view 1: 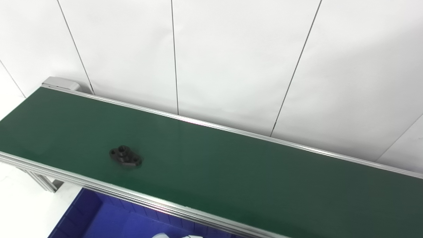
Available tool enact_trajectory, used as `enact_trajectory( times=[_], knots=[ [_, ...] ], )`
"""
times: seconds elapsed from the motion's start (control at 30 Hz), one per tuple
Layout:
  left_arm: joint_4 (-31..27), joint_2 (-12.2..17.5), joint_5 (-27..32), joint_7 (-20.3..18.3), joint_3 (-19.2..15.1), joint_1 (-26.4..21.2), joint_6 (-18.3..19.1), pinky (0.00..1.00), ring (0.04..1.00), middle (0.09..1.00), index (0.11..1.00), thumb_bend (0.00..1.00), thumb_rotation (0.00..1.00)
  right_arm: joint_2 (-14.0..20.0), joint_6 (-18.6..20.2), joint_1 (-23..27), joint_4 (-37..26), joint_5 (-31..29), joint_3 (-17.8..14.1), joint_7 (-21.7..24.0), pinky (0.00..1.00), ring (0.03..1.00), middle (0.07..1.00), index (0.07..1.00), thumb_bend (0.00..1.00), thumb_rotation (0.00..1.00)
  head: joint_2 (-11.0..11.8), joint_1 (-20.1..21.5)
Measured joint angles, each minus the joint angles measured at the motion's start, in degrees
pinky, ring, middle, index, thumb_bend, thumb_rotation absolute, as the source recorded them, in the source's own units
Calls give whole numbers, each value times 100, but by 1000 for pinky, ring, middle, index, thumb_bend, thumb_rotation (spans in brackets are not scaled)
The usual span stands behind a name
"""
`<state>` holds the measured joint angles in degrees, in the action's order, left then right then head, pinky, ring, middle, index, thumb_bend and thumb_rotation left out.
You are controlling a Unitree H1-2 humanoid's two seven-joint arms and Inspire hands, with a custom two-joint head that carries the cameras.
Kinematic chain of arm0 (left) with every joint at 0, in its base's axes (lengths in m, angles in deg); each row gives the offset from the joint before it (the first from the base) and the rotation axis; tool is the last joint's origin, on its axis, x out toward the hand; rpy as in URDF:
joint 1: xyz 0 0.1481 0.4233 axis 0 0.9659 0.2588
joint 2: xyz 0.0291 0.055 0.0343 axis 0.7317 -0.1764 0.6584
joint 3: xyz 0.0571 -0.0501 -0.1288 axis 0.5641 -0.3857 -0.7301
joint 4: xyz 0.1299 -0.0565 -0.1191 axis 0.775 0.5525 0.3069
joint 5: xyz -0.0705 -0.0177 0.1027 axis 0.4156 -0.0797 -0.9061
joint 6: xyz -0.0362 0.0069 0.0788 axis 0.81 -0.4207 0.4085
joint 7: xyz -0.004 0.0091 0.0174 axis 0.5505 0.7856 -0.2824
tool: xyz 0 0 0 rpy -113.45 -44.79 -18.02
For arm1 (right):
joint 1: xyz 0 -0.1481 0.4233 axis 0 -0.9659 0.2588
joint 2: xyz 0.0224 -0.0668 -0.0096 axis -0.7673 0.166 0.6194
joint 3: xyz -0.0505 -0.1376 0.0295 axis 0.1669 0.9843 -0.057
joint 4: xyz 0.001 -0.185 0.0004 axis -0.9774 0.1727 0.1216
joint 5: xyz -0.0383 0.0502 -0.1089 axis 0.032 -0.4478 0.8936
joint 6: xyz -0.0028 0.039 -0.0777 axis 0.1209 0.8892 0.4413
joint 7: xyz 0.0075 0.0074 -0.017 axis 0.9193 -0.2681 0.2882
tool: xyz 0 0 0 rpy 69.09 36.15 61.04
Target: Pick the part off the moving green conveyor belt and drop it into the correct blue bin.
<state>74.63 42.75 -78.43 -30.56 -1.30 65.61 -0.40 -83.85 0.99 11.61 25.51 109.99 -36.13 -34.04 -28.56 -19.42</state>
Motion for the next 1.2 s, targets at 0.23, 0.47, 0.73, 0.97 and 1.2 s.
enact_trajectory(
  times=[0.23, 0.47, 0.73, 0.97, 1.2],
  knots=[
    [10, 0, -48, 6, -7, -49, 0, 622, 711, 753, 742, 824, 630, 8, -56, 119, -746, -228, -238, 69, 1000, 977, 966, 1000, 750, 396, 0, 35],
    [24, 14, -11, 52, -6, -104, 0, 635, 722, 756, 743, 826, 618, -46, 115, 725, -1268, -394, -414, 442, 926, 947, 961, 981, 770, 433, -289, 1085],
    [-30, 296, 119, 82, 10, -106, 0, 647, 741, 774, 771, 830, 620, -364, 712, 1232, -1428, -78, -479, 781, 803, 873, 900, 927, 779, 475, -501, 1837],
    [-96, 335, 171, 112, 4, -131, 0, 658, 755, 787, 777, 826, 604, -401, 1248, 1692, -1639, 36, -603, 1124, 811, 873, 898, 928, 785, 490, -817, 1872],
    [-250, 334, 242, 23, -95, -128, 0, 688, 768, 797, 792, 840, 588, -392, 1794, 2261, -1704, 263, -645, 1462, 761, 834, 879, 910, 778, 484, -1107, 1828]
  ],
)
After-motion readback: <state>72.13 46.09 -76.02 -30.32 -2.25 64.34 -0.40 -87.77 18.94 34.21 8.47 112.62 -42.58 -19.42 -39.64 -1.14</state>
